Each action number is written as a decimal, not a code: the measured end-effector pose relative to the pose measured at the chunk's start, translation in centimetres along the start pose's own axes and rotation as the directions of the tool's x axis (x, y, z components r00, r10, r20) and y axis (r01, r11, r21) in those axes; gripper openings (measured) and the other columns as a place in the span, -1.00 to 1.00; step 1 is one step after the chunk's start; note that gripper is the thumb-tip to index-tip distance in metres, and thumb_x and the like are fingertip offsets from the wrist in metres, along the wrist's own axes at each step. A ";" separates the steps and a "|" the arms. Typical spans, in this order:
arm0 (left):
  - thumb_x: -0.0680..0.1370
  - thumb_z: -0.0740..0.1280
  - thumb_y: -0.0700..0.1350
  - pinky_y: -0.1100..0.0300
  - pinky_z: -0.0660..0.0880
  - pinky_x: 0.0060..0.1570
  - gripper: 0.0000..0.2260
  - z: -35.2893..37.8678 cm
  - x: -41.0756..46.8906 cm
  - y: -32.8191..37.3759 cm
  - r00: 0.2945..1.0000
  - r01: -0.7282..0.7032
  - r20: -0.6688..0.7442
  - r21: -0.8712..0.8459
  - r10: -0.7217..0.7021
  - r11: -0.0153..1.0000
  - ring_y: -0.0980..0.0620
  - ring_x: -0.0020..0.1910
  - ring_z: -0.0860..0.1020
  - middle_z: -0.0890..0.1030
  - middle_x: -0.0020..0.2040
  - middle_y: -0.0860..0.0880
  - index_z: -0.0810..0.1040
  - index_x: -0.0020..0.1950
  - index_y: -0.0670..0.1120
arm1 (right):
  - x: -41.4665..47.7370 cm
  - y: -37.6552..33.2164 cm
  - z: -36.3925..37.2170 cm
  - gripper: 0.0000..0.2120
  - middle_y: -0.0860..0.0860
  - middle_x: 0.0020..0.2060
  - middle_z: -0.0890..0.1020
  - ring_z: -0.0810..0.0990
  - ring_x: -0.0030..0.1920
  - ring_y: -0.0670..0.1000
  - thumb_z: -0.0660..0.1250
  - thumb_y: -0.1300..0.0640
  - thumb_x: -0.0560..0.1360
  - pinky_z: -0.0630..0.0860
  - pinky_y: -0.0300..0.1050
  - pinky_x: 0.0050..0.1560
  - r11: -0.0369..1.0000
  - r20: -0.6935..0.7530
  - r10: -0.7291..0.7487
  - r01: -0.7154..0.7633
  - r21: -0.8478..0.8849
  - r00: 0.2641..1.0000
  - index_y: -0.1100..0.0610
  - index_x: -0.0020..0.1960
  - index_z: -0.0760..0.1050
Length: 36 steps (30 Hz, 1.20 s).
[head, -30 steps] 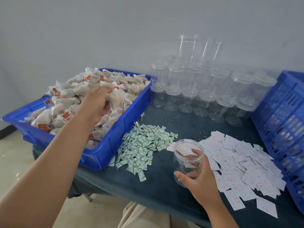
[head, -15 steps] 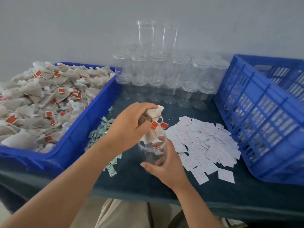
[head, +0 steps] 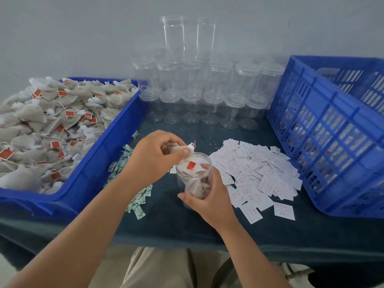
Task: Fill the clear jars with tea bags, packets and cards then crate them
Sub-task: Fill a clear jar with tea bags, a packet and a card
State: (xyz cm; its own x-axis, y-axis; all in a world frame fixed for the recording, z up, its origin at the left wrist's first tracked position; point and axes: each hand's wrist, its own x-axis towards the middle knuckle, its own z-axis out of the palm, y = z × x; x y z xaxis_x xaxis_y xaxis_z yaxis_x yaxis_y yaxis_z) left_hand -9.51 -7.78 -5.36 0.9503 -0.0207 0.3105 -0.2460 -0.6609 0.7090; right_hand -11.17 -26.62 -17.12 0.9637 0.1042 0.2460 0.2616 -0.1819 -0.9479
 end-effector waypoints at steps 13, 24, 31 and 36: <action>0.67 0.28 0.18 0.24 0.37 -0.31 -0.84 0.6 0.1 0.0 0.967 0.027 0.247 0.161 -0.067 0.987 0.29 -0.28 0.56 0.64 -0.14 0.35 0.54 -0.05 0.18 | -0.1 -0.2 0.2 -0.21 -0.24 0.24 0.64 0.69 0.20 -0.09 0.61 -0.46 0.25 0.72 -0.07 0.08 0.998 0.050 -0.027 0.030 -0.061 0.998 -0.30 0.37 0.38; 0.56 0.46 0.19 0.26 0.45 -0.15 -0.93 -0.4 0.5 0.8 0.917 -0.073 0.397 0.256 -0.036 0.964 0.44 -0.19 0.57 0.67 -0.10 0.40 0.71 0.01 0.28 | -0.2 -0.6 -0.2 -0.22 -0.26 0.27 0.64 0.67 0.26 -0.12 0.70 -0.23 0.31 0.67 -0.19 0.13 0.999 0.025 -0.033 0.034 -0.030 0.999 -0.38 0.39 0.35; 0.57 0.43 0.09 0.14 0.56 -0.12 -0.94 -11.0 2.1 -2.8 0.981 0.174 -0.128 0.258 -0.145 0.950 0.25 -0.19 0.65 0.70 -0.13 0.32 0.67 -0.04 0.26 | -0.3 0.1 -0.4 -0.17 -0.38 0.32 0.58 0.59 0.34 -0.26 0.72 -0.17 0.30 0.57 -0.39 0.16 1.000 0.040 -0.021 0.021 0.003 0.999 -0.35 0.42 0.33; 0.59 0.44 -0.05 0.02 0.54 0.22 -0.71 -17.2 3.7 -12.6 0.800 0.326 -0.011 0.847 -0.600 0.420 -0.11 0.20 0.61 0.61 0.36 -0.08 0.63 0.31 0.06 | -0.3 0.0 -0.1 -0.17 -0.37 0.32 0.58 0.59 0.35 -0.25 0.69 -0.33 0.25 0.58 -0.37 0.17 1.000 0.077 -0.027 0.028 -0.007 0.997 -0.38 0.39 0.34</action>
State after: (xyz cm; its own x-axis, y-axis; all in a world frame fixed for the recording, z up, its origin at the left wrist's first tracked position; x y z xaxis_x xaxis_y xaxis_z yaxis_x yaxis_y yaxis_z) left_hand -6.19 13.36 -2.20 0.9058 0.3880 -0.1702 0.3681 -0.9196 -0.1373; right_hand -11.51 -26.72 -17.17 0.9491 0.1843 0.2553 0.2887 -0.1857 -0.9392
